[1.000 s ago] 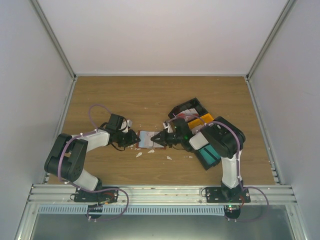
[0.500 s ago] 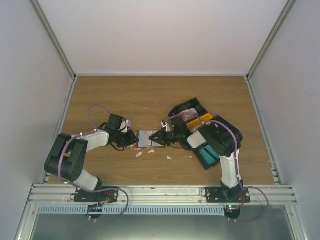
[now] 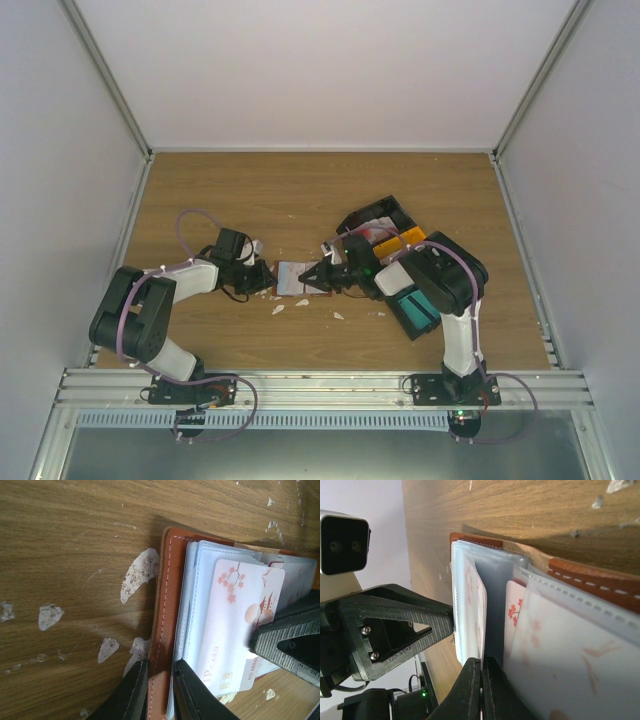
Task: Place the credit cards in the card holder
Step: Insert the credit card into the card holder.
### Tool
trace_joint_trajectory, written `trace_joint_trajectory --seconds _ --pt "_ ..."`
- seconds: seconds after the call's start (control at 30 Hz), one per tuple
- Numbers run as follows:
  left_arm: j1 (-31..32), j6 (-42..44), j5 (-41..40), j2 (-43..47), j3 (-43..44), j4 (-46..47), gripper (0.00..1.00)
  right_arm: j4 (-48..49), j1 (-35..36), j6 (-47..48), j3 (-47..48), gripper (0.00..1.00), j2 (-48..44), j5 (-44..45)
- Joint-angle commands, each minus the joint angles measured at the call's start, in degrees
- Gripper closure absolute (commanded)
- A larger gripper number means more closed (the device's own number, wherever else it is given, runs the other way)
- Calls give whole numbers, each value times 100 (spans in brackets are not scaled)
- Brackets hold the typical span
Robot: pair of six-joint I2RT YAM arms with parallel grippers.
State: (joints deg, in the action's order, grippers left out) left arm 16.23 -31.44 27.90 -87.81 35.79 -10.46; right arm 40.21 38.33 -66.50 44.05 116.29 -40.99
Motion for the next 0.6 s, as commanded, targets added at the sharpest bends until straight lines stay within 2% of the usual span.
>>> trace_joint_trajectory --seconds 0.0,0.57 --pt "72 68 204 -213 -21 119 82 -672 201 214 77 100 52 -178" --pt "79 92 460 -324 -21 198 86 -397 332 116 444 98 473 -343"
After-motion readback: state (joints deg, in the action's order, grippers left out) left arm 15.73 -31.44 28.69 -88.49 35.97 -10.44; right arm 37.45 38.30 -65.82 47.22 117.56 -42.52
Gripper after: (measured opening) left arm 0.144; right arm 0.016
